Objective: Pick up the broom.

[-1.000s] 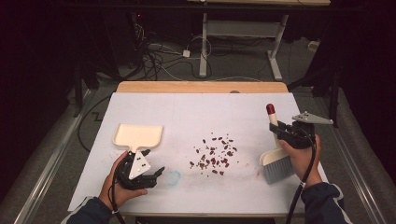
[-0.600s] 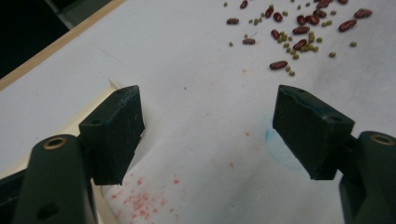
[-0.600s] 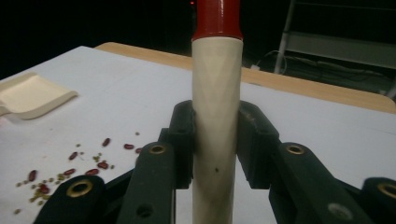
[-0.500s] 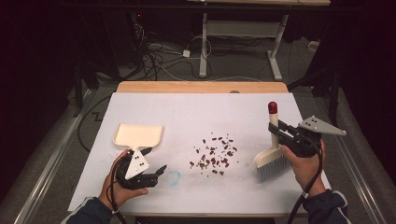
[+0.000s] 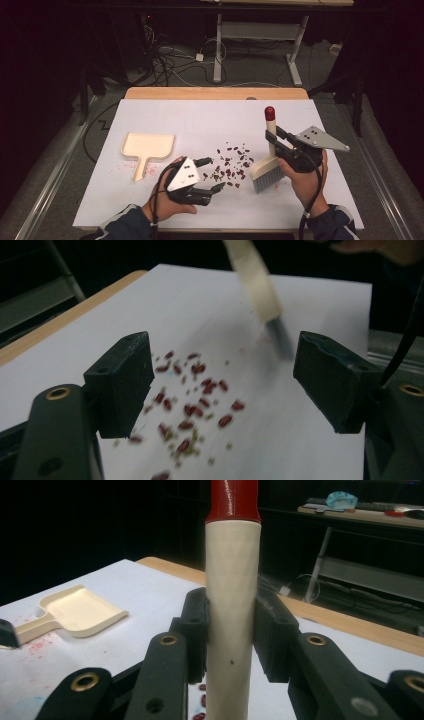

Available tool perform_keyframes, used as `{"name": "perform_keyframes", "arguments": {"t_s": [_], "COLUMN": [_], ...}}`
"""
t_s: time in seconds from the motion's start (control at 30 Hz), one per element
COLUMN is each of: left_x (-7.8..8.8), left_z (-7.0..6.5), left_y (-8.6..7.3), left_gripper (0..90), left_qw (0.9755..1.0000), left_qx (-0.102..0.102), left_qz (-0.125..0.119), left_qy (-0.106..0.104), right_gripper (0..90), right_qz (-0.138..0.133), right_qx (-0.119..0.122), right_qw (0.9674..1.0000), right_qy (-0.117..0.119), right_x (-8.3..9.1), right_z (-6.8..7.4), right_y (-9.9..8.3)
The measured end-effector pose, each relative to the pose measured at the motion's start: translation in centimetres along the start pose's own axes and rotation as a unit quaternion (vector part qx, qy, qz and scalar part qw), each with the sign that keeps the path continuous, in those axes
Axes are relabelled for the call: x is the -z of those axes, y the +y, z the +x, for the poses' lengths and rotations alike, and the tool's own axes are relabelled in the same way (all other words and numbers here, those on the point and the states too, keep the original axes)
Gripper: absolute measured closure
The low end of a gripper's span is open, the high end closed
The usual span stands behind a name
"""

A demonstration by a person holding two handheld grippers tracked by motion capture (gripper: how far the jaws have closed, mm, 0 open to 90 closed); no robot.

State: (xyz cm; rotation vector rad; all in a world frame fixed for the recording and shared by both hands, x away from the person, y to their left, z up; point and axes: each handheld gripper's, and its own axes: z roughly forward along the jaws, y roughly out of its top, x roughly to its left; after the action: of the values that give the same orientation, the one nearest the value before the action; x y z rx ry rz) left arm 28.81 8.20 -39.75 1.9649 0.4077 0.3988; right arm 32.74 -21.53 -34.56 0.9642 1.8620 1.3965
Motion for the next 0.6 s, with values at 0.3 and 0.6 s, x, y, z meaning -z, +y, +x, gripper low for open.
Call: {"name": "perform_keyframes", "arguments": {"t_s": [0.3, 0.6], "left_x": [-5.3, -6.2], "left_z": [-0.3, 1.2], "left_y": [1.5, 1.0], "left_gripper": [25.8, 48.5], "left_qw": [0.9998, 0.9993], "left_qx": [0.020, 0.035], "left_qz": [0.007, 0.008], "left_qy": [0.000, -0.004], "right_gripper": [69.8, 69.8], "right_qz": [-0.010, -0.025], "right_qx": [0.017, 0.032], "right_qw": [0.9998, 0.9987], "right_qy": [0.006, 0.029], "right_x": [-1.9, -2.0], "right_z": [3.2, 5.5], "right_y": [0.5, 0.5]}}
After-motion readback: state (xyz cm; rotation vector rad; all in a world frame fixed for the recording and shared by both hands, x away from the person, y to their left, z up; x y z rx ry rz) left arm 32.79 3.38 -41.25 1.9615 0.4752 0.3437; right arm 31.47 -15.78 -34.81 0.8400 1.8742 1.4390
